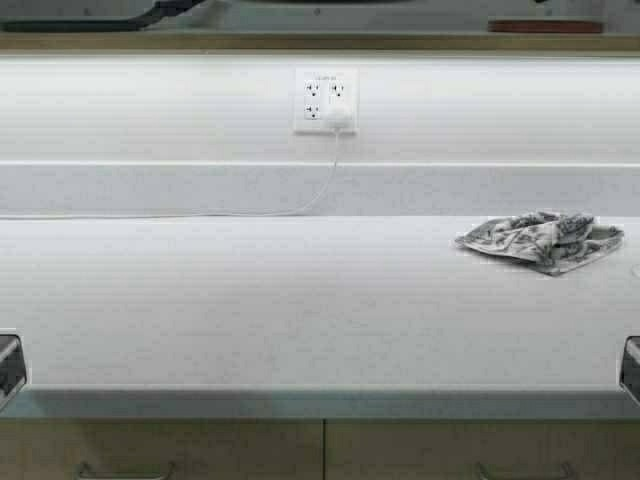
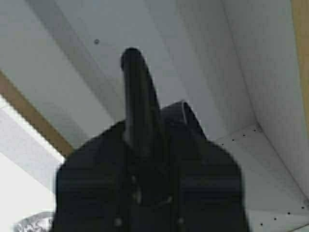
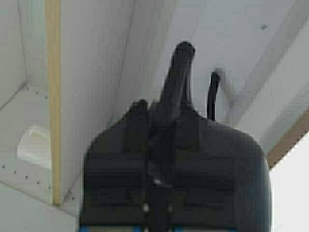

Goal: Open the cabinet, put the pot inside, then close it

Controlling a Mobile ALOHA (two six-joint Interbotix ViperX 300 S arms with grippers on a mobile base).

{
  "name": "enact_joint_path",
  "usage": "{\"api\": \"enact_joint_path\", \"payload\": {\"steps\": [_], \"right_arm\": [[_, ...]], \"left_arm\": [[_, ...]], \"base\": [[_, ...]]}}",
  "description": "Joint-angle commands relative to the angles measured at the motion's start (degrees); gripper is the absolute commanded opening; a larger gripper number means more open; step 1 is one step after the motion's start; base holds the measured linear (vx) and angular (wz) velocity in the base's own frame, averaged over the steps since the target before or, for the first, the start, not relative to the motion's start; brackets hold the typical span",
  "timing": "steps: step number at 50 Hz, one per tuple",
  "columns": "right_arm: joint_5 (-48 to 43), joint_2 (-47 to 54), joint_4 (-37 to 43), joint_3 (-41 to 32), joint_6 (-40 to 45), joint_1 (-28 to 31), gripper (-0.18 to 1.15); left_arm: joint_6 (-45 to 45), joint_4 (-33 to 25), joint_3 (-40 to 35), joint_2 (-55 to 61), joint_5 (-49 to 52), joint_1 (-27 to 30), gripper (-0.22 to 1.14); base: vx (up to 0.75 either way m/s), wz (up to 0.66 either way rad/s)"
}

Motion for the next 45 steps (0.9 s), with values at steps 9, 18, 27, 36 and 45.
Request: {"api": "enact_joint_path", "payload": {"steps": [9, 18, 27, 36, 45], "right_arm": [[9.2, 5.6, -1.8, -16.7, -2.5, 2.2, 0.07], [13.2, 12.8, -1.5, -27.2, -2.5, 0.3, 0.07], [15.6, 17.8, -1.0, -32.7, -2.6, -1.1, 0.07], [16.0, 20.7, -1.1, -35.5, -2.2, -1.6, 0.07], [16.0, 23.6, -1.0, -36.4, -2.3, -2.3, 0.07]], "left_arm": [[7.3, -0.4, -15.0, 9.1, 3.1, 3.9, 0.03], [7.2, -0.2, -28.3, 19.5, 6.7, 5.9, 0.03], [7.2, -0.3, -40.4, 27.4, 14.0, 6.1, 0.03], [6.1, -1.1, -43.0, 30.4, 15.4, 6.1, 0.03], [5.1, -1.1, -42.7, 32.1, 15.4, 6.3, 0.03]], "base": [[0.17, 0.01], [0.14, 0.02], [0.11, 0.01], [0.07, 0.00], [0.04, -0.01]]}}
